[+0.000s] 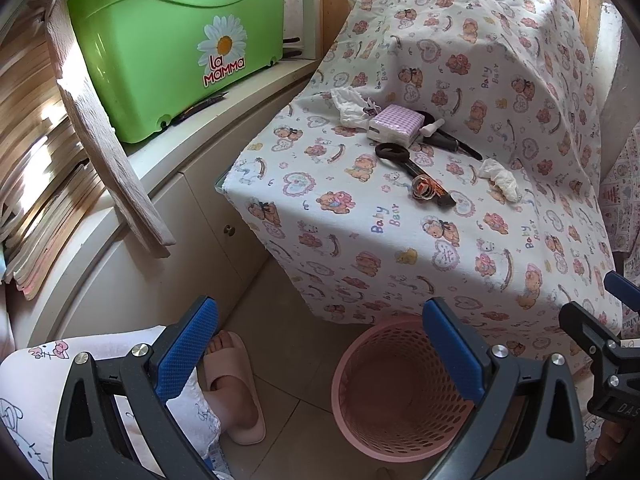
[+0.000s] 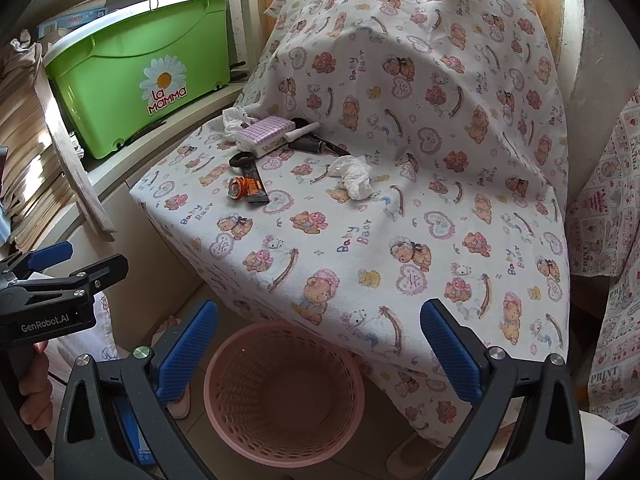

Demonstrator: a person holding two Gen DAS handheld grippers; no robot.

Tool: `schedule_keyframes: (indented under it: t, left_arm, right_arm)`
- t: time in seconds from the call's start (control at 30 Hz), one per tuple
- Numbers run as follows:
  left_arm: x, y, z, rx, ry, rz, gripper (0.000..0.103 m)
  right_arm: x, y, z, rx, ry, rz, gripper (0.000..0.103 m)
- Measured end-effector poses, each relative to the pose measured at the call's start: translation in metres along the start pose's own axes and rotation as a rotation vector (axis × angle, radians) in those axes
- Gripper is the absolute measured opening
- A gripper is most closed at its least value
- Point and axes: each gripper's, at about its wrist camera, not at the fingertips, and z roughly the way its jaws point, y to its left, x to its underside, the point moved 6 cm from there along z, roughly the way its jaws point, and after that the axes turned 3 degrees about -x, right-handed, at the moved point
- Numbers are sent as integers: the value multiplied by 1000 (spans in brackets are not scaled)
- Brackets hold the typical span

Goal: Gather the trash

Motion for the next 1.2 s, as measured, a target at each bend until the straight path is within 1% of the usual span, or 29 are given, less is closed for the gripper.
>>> schedule_keyframes:
  t: [0.5, 0.77, 0.9, 1.0, 1.03, 1.07, 1.1, 1.13, 1.17, 1.2]
  left_arm:
    - [-2, -3, -2, -10, -17, 12, 101]
    - [-4, -6, -6, -45, -49, 50, 101]
    - [-16, -10, -10, -78, -72, 79, 101]
    - [-36, -15, -15, -61, -73, 80, 101]
    - [-44, -18, -18, -47, -79, 76, 101]
    - [-52, -21, -21, -26, -88, 75, 101]
    - [-62, -27, -24, -29, -94, 91, 100]
    - [-70, -31, -27, -47, -104, 113, 100]
    - [-80, -37, -31, -62, -125, 134, 100]
    - [-89, -42, -33, -66, -141, 143, 100]
  right_arm:
    - [-2, -5, -1, -4, -4, 22, 102]
    - [-2, -6, -6, -20, -2, 40, 101]
    - [-6, -2, -22, -40, -34, 41, 100]
    - [-19, -1, -28, -55, -52, 25, 99]
    - [-25, -3, -28, -62, -50, 25, 99]
    - [-33, -5, -28, -65, -48, 27, 93]
    - [-40, -9, -28, -68, -46, 31, 89]
    - [-48, -12, -29, -73, -44, 32, 81]
    - [-56, -15, -29, -74, -42, 25, 75]
    - [-65, -18, -30, -64, -48, 9, 73]
